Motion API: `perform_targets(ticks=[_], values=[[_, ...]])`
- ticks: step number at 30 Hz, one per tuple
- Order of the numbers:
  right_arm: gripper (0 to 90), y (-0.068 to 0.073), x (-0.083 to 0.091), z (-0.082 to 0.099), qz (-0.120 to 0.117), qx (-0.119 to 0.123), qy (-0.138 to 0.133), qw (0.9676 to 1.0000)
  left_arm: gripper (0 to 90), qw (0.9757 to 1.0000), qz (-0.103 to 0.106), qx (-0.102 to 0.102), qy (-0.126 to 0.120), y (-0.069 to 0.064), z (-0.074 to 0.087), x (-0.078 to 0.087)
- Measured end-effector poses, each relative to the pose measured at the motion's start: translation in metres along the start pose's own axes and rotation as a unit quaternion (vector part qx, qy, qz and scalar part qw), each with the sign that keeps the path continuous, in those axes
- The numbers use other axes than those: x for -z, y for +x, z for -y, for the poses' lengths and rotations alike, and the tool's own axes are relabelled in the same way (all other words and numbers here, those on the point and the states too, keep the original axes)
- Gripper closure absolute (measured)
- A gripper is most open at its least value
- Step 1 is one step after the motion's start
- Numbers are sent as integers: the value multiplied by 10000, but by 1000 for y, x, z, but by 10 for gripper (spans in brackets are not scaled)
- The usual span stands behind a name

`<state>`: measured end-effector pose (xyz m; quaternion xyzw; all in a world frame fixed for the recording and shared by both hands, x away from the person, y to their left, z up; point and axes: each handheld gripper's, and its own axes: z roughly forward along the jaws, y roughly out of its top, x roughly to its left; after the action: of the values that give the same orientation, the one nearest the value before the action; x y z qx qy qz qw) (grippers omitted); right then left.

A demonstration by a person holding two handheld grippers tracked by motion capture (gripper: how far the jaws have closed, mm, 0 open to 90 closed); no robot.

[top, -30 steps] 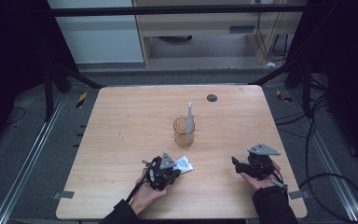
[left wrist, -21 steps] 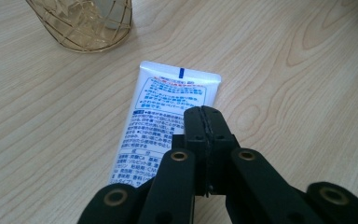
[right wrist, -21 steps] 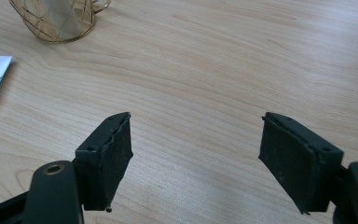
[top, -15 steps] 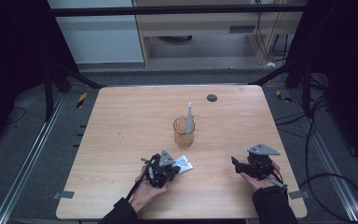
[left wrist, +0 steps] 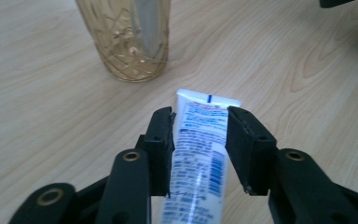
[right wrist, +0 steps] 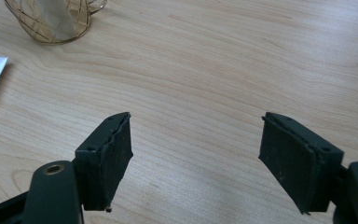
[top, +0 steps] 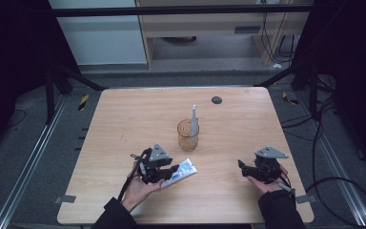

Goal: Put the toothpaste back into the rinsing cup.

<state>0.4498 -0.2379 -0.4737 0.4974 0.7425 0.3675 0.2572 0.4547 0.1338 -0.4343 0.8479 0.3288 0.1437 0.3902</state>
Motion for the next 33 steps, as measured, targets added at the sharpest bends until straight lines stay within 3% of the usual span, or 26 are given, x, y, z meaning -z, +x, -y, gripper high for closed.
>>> perform_targets(ticks=[3,11,18,33], values=[[251,0,0,0,-1,-9,12,10000,479,9999,20,4,101,7,-3,5],[251,-1,0,0,-2,-42,42,10000,381,9990,101,-91,429,14,-6,9],[250,-1,-1,0,-15,-38,56,10000,357,9972,133,-217,700,14,-3,1],[248,0,-3,0,-41,10,100,9999,331,9910,282,-428,1239,8,-7,-22]])
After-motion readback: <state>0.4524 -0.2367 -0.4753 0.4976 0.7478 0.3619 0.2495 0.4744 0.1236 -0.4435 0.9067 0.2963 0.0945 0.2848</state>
